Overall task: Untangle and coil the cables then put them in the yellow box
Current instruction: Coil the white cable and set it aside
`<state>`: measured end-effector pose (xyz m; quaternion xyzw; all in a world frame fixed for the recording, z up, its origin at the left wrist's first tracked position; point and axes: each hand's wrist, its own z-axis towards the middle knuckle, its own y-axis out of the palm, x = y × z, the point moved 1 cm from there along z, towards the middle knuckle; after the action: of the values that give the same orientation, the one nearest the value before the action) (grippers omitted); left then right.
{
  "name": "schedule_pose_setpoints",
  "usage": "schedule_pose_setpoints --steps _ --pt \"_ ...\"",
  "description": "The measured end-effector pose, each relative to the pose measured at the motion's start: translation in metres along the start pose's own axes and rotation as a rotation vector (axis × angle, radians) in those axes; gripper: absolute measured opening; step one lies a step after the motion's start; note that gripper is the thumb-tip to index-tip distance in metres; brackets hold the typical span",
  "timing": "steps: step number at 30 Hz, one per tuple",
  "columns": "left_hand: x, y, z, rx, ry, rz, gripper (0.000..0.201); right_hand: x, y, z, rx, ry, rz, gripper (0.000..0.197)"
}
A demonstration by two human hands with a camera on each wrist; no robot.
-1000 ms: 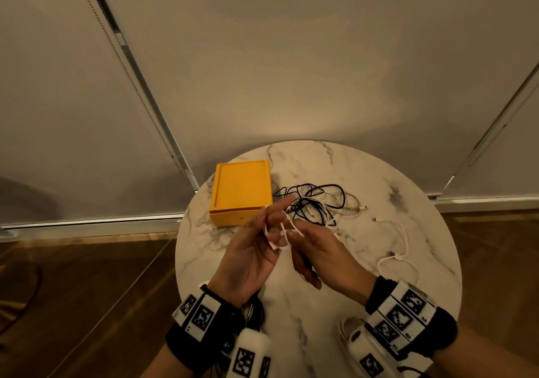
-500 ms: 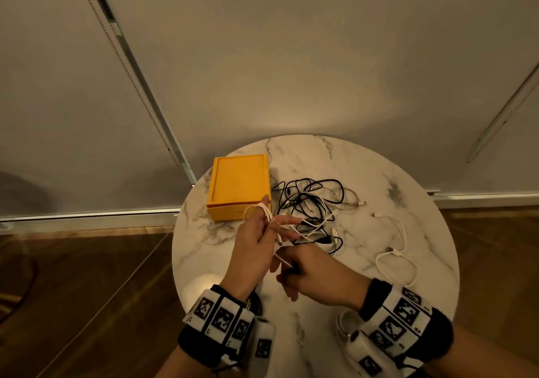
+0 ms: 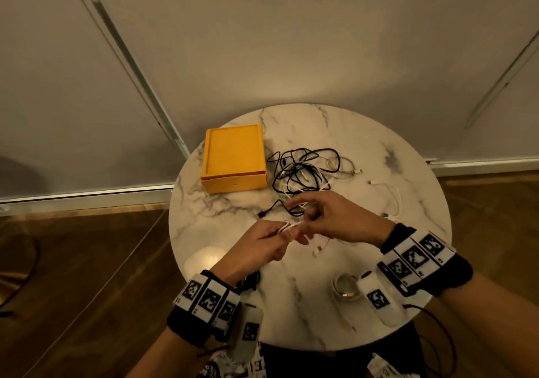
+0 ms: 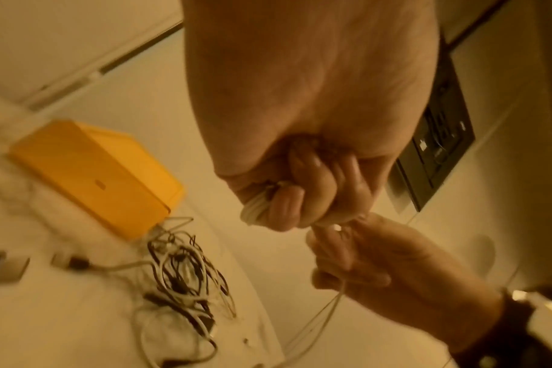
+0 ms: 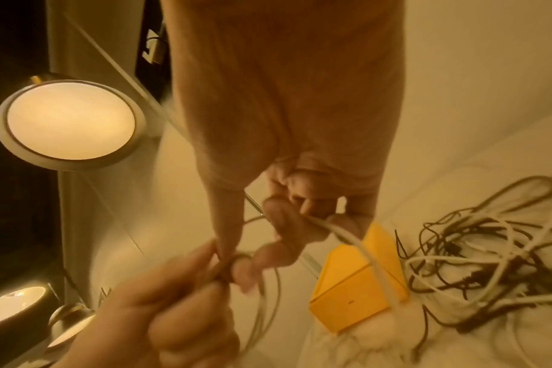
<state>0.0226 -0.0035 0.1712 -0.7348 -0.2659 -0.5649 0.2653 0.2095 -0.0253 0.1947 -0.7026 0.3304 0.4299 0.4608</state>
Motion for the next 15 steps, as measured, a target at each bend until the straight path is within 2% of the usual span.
schedule_pose_setpoints --steps 3,6,8,13,15 --pt "0.003 0.0 -0.003 0.004 0.048 -0.212 0.034 0.003 0.014 0.001 -0.073 -0.066 0.202 0.031" --pt "0.003 -0.002 -0.001 0.022 -0.011 -0.459 0.037 0.012 0.021 0.004 0.038 -0.102 0.245 0.034" --pt "0.004 -0.001 0.0 0.061 -0.074 -0.543 0.042 0.016 0.024 0.005 0.108 -0.101 0.24 0.033" --pt "-0.001 0.003 0.005 0.182 -0.148 -0.791 0.037 0.024 0.041 0.009 0.209 -0.044 0.391 0.033" --pt "-0.001 0.003 0.004 0.21 -0.154 -0.91 0.039 0.026 0.053 0.009 0.233 -0.021 0.442 0.04"
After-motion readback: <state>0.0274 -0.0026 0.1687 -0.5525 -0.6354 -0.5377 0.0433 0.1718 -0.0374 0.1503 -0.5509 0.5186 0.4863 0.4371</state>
